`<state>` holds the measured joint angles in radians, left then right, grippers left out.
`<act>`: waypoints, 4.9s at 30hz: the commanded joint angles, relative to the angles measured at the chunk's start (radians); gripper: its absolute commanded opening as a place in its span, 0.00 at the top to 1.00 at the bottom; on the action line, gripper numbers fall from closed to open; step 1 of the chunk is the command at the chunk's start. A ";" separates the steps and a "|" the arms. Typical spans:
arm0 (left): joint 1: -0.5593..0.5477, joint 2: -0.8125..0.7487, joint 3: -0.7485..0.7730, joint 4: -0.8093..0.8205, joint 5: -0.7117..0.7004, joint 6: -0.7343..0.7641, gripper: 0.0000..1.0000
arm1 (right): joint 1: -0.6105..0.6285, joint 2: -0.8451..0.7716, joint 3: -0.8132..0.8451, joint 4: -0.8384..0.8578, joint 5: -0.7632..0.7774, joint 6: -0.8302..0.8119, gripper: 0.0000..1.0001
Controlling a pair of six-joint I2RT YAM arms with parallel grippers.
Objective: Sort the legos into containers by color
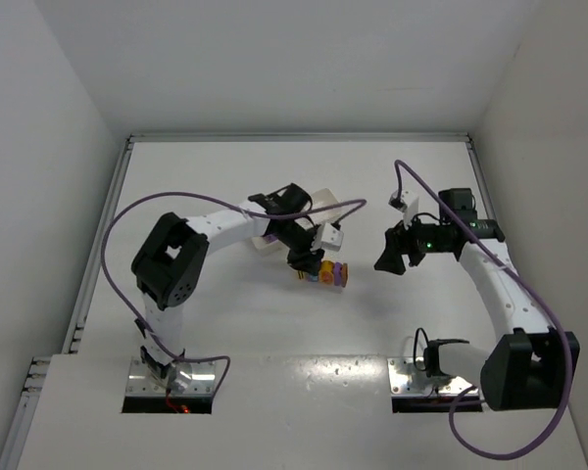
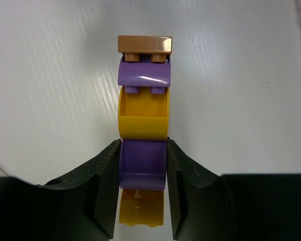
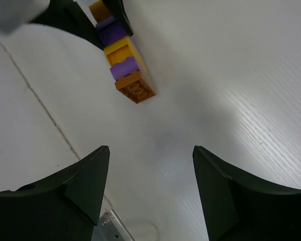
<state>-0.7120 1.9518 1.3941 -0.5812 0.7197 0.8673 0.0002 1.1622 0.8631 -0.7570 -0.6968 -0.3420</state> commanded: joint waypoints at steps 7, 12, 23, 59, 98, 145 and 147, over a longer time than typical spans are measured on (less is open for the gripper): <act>0.115 -0.174 -0.052 0.009 0.457 -0.297 0.87 | 0.007 0.129 0.095 -0.131 -0.309 -0.273 0.31; 0.134 -0.174 -0.030 0.009 0.503 -0.347 0.88 | 0.026 0.220 0.149 -0.180 -0.398 -0.310 0.31; 0.134 -0.134 0.013 0.009 0.540 -0.369 0.88 | 0.129 0.295 0.217 -0.202 -0.454 -0.324 0.31; 0.071 -0.281 -0.226 0.133 0.244 -0.367 0.89 | -0.014 0.146 0.133 -0.167 -0.250 -0.302 0.94; -0.066 -0.406 -0.374 0.428 0.212 -0.605 0.22 | -0.114 0.327 0.225 -0.602 -0.380 -0.676 0.94; 0.023 -0.217 -0.155 0.374 0.455 -0.766 1.00 | 0.001 0.412 0.369 -0.642 -0.560 -0.802 0.94; 0.023 -0.226 -0.182 0.374 0.455 -0.766 1.00 | -0.031 0.412 0.398 -0.642 -0.560 -0.802 0.94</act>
<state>-0.6926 1.7664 1.2491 -0.1970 1.1603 0.0937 0.0135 1.5856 1.1870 -1.3685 -1.1812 -1.0988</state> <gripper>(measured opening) 0.424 0.371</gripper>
